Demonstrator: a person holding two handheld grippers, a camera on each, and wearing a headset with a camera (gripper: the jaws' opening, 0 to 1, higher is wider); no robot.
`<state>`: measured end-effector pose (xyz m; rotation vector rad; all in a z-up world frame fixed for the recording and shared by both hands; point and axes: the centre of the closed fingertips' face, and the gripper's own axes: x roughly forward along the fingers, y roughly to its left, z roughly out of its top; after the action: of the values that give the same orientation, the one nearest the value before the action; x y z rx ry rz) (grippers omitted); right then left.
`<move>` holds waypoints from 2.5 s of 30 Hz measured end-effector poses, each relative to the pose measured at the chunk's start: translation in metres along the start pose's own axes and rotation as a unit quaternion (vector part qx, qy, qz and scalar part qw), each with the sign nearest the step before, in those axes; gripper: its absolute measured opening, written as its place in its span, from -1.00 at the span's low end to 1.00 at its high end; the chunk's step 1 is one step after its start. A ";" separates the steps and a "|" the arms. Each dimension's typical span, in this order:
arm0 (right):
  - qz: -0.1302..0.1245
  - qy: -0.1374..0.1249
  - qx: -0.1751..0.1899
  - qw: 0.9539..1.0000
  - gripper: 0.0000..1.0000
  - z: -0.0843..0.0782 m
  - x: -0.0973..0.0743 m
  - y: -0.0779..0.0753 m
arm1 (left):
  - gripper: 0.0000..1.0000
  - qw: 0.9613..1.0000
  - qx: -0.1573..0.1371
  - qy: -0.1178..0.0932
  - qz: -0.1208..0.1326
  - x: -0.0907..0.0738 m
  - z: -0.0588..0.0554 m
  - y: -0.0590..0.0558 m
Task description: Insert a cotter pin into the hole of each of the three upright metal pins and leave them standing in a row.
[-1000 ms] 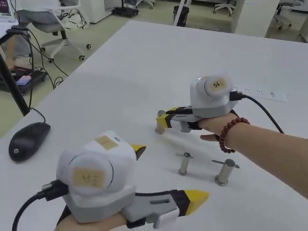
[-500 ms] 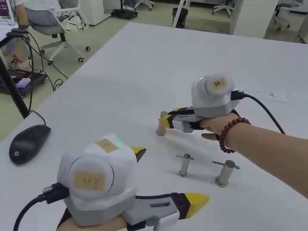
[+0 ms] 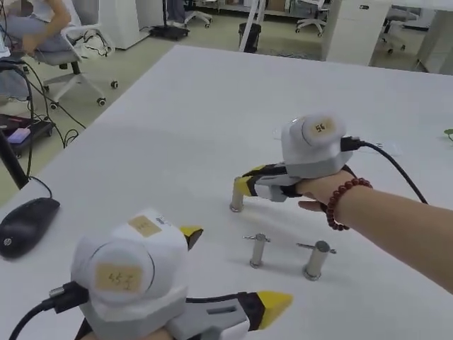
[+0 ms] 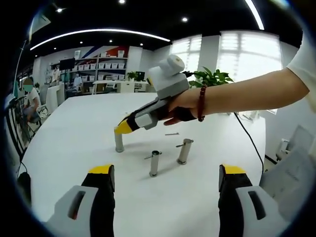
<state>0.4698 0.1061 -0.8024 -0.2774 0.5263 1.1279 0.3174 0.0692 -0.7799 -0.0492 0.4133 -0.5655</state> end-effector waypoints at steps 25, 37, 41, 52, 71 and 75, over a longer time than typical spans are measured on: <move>0.022 0.014 0.005 1.000 -0.58 -0.012 0.014 0.009 | 0.73 1.000 -0.006 -0.004 0.004 -0.001 0.002 0.005; 0.020 0.015 0.001 1.000 -0.69 -0.014 0.023 0.002 | 0.69 1.000 -0.012 -0.004 0.010 -0.001 0.001 0.009; 0.013 0.018 -0.009 1.000 -0.73 -0.014 0.024 -0.002 | 0.69 1.000 -0.011 -0.004 0.010 -0.001 0.001 0.009; 0.011 0.025 -0.017 0.999 -0.75 -0.017 0.017 0.000 | 0.68 1.000 -0.009 -0.002 0.010 -0.002 0.000 0.009; 0.003 0.033 -0.022 0.999 -0.75 -0.029 -0.021 -0.009 | 0.72 1.000 0.002 -0.004 0.001 -0.001 0.003 0.001; -0.001 0.033 -0.020 0.999 -0.75 -0.034 -0.032 -0.011 | 0.74 1.000 0.004 -0.005 0.000 -0.001 0.003 -0.001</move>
<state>0.4604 0.0607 -0.8149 -0.3510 0.5620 1.1305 0.3172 0.0693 -0.7766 -0.0444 0.4008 -0.5665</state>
